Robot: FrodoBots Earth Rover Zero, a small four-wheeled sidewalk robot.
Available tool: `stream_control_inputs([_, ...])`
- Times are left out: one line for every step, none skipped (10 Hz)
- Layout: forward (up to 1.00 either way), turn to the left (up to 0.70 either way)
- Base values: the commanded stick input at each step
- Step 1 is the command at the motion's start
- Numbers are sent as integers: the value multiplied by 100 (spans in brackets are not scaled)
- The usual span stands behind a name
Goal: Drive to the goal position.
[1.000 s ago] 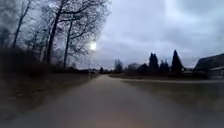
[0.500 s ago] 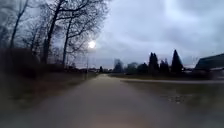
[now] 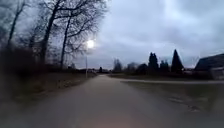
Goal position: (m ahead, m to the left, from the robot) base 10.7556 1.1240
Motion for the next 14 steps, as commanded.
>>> stream_control_inputs([100,8])
stream_control_inputs([100,4])
stream_control_inputs([100,4])
stream_control_inputs([100,4])
stream_control_inputs([100,4])
stream_control_inputs([100,4])
stream_control_inputs([100,4])
stream_control_inputs([100,4])
stream_control_inputs([100,4])
stream_control_inputs([100,4])
stream_control_inputs([100,4])
stream_control_inputs([100,4])
stream_control_inputs([100,4])
stream_control_inputs([100,4])
